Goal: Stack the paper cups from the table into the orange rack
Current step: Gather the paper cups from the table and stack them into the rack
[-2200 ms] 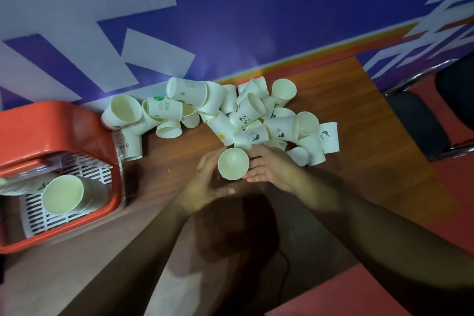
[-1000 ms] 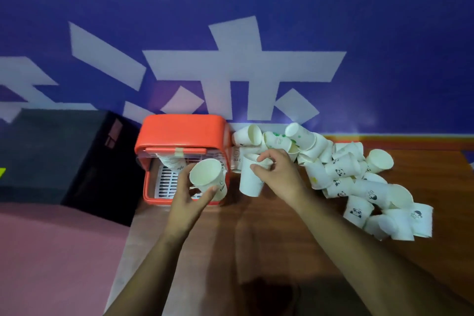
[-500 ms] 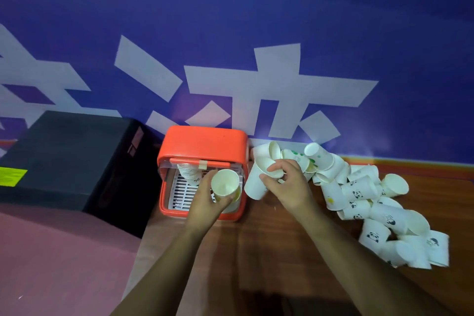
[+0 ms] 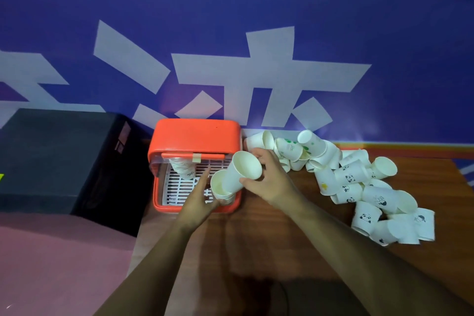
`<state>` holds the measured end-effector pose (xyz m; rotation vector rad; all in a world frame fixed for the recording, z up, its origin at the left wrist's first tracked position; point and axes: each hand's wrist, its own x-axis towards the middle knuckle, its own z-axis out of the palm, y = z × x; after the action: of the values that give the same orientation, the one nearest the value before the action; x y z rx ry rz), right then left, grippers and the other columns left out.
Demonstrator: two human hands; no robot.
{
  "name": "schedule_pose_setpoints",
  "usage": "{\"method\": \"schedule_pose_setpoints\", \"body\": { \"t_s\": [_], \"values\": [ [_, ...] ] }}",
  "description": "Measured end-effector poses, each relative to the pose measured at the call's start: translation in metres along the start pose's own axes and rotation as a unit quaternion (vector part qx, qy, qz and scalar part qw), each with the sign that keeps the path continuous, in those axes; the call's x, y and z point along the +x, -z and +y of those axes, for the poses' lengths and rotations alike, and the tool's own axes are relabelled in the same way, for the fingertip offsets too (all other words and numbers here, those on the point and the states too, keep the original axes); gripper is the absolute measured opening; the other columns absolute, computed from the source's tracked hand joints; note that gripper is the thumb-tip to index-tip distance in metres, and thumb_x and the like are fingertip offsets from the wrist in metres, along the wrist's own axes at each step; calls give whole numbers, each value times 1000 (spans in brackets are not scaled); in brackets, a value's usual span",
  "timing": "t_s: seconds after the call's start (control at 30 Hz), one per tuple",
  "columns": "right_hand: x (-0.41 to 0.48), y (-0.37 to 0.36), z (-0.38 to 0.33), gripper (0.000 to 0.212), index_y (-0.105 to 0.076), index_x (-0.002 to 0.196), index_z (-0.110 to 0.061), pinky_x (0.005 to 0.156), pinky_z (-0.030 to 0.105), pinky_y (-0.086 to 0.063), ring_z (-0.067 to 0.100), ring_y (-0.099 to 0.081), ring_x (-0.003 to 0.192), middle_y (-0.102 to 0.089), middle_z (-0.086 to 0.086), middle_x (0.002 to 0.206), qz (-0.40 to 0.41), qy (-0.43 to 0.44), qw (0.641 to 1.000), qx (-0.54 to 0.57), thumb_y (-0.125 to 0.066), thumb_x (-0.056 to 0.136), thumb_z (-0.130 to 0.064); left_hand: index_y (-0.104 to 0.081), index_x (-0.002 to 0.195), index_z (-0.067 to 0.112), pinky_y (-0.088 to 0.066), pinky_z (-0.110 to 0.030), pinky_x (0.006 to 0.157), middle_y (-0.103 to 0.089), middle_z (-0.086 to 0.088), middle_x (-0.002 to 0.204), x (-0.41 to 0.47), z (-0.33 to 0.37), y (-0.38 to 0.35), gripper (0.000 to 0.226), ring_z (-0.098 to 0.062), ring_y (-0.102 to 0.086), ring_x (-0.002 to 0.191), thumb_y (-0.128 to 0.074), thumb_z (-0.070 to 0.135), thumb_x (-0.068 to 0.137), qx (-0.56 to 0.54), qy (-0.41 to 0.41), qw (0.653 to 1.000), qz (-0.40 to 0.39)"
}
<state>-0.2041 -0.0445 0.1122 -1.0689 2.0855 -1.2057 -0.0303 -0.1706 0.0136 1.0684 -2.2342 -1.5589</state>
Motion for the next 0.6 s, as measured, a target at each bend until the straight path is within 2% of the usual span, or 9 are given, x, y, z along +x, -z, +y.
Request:
{"method": "schedule_pose_setpoints", "body": {
  "t_s": [0.1, 0.13, 0.2, 0.27, 0.37, 0.47, 0.53, 0.6],
  "values": [
    [0, -12, -1, 71, -47, 131, -26, 98, 24, -43, 3, -48, 113, -40, -14, 127, -28, -1, 998, -63, -84, 71, -29, -33, 152, 26, -44, -21, 101, -49, 12, 147, 0, -8, 4, 78, -1, -49, 129, -75, 17, 87, 2, 15, 1000, 1],
    [-1, -16, -2, 72, -47, 133, -24, 97, 20, -39, 2, -46, 113, -40, -12, 128, -34, 0, 996, -84, -84, 72, -29, -37, 150, 25, -44, -18, 100, -52, 10, 144, 0, -10, 4, 71, 0, -51, 126, -73, 15, 89, 6, 16, 1000, -2],
    [-2, -24, 0, 73, -47, 134, -20, 96, 17, -35, 7, -46, 114, -40, -7, 130, -41, 7, 992, -120, -84, 72, -28, -44, 143, 28, -42, -4, 91, -56, 12, 137, -2, -9, 6, 61, 11, -51, 119, -68, 7, 91, 5, 20, 1000, -10],
    [-2, -34, 4, 75, -47, 134, -17, 98, 20, -38, 13, -48, 118, -40, -3, 132, -45, 16, 989, -143, -85, 71, -28, -47, 138, 32, -38, 2, 85, -57, 18, 130, -4, -10, 6, 59, 21, -49, 113, -65, 1, 91, 4, 23, 1000, -11],
    [-2, -51, 12, 80, -46, 135, -13, 101, 28, -42, 17, -49, 121, -41, -1, 135, -54, 46, 976, -204, -86, 69, -33, -47, 129, 42, -38, -1, 87, -55, 28, 124, -4, -13, 6, 55, 20, -50, 112, -62, 3, 93, 1, 28, 999, -16],
    [2, -67, 23, 83, -46, 138, -10, 104, 35, -43, 22, -47, 127, -43, 2, 139, -51, 60, 967, -241, -85, 69, -35, -49, 122, 48, -39, 1, 81, -55, 33, 119, -3, -16, 5, 53, 16, -53, 109, -58, 3, 95, -7, 37, 999, -25],
    [5, -72, 29, 85, -45, 141, -11, 108, 35, -39, 24, -44, 131, -43, 3, 140, -60, 49, 965, -252, -84, 70, -35, -50, 122, 50, -42, -5, 87, -57, 29, 121, -3, -18, 5, 54, 8, -56, 113, -56, 3, 95, -18, 44, 998, -30],
    [7, -74, 33, 87, -40, 145, -15, 110, 34, -36, 23, -40, 133, -43, 3, 140, -71, 25, 965, -250, -83, 71, -35, -52, 128, 45, -48, -21, 97, -60, 20, 126, -2, -22, 5, 55, -1, -58, 115, -55, 1, 95, -39, 54, 997, -36]
  ]
}}
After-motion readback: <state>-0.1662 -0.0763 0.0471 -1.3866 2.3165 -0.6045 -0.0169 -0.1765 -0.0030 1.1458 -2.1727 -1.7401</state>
